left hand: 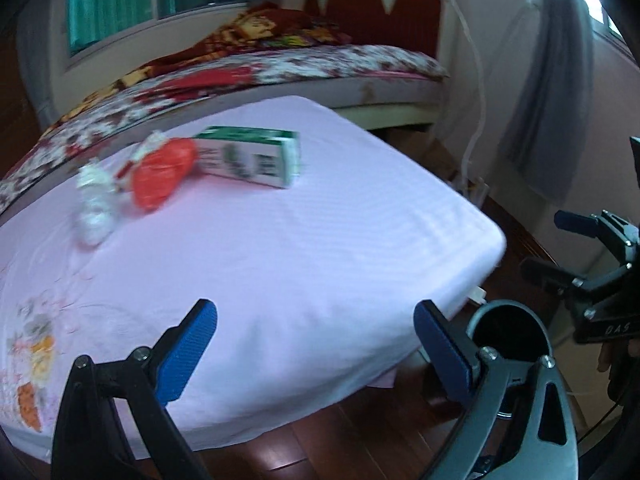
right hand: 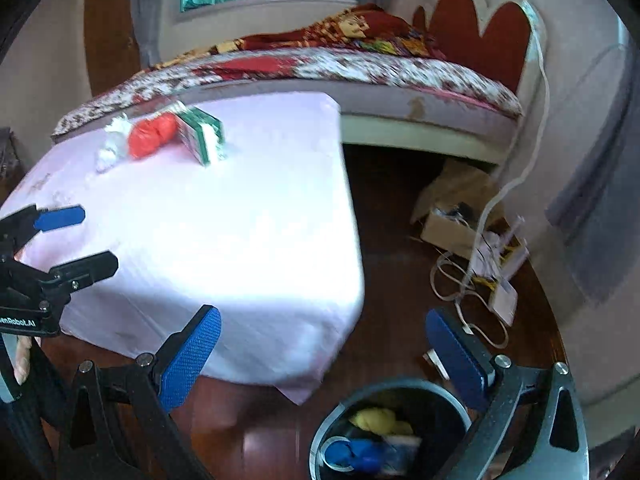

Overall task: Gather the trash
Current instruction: 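Move both tools back to the table toward the remaining items, then grasp the plastic bag bundle with the left gripper while the right grasps the green carton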

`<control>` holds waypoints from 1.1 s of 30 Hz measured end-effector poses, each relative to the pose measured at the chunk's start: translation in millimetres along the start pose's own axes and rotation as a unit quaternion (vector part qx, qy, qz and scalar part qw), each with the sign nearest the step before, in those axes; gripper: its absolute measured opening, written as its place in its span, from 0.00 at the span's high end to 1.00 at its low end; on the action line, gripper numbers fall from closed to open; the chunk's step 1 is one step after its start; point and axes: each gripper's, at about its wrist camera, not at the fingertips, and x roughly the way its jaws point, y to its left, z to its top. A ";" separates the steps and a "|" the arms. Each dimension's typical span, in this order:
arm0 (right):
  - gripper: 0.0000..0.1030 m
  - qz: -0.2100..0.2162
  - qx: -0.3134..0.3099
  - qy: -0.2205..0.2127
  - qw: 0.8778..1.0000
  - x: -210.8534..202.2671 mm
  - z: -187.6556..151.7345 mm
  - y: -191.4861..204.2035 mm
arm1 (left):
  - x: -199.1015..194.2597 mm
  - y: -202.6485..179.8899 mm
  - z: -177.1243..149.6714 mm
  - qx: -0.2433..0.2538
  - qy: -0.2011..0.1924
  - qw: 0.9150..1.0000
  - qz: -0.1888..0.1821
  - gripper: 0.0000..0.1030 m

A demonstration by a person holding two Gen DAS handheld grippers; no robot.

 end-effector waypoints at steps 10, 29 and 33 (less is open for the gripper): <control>0.00 0.063 -0.022 -0.062 0.996 26.7 56.1 70.8 | -8.5 97.6 -5.2 -0.064 -0.012 0.996 0.052 0.07; 0.00 0.041 -0.067 -0.011 0.997 144.6 149.0 136.2 | 34.7 209.2 18.6 -0.128 -0.005 0.990 0.062 0.23; 0.00 0.052 -0.077 -0.038 0.995 136.8 157.6 149.8 | 48.3 217.8 27.2 -0.132 -0.006 0.990 0.053 0.27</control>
